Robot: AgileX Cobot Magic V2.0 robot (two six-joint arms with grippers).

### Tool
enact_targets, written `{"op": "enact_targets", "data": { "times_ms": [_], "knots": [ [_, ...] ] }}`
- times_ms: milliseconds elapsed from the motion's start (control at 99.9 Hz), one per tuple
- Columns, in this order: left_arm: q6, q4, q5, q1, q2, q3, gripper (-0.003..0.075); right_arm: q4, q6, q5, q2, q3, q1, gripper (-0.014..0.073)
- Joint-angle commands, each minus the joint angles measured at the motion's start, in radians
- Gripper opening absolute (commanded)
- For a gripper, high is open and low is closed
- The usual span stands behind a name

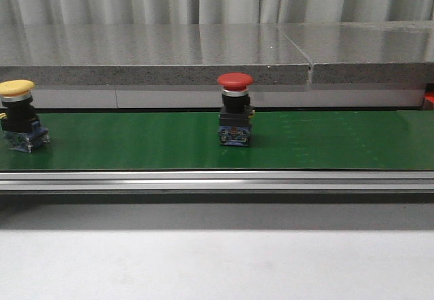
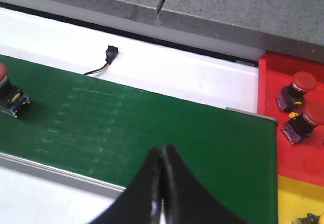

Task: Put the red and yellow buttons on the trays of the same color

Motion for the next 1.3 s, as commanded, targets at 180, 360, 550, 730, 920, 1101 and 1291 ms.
{"op": "enact_targets", "data": {
  "times_ms": [180, 360, 550, 730, 920, 1101, 1291],
  "knots": [
    [-0.008, -0.025, -0.074, -0.005, 0.007, -0.024, -0.0019, 0.014, -0.009, -0.031, -0.002, -0.026, -0.001, 0.0262],
    [-0.008, -0.025, -0.074, -0.005, 0.007, -0.024, -0.0019, 0.047, -0.009, -0.018, -0.002, -0.027, -0.001, 0.0661],
    [-0.008, -0.025, -0.074, -0.005, 0.007, -0.024, -0.0019, 0.055, -0.049, 0.073, 0.080, -0.069, -0.001, 0.0624],
    [-0.008, -0.025, -0.074, -0.005, 0.007, -0.024, -0.0019, 0.103, -0.106, 0.131, 0.217, -0.134, 0.032, 0.0624],
    [-0.008, -0.025, -0.074, -0.005, 0.007, -0.024, -0.0019, 0.105, -0.123, 0.080, 0.355, -0.171, 0.129, 0.0624],
    [-0.008, -0.025, -0.074, -0.005, 0.007, -0.024, -0.0019, 0.105, -0.147, 0.032, 0.496, -0.211, 0.212, 0.0624],
    [-0.008, -0.025, -0.074, -0.005, 0.007, -0.024, -0.0019, 0.105, -0.147, -0.022, 0.626, -0.271, 0.282, 0.0624]
  ]
}}
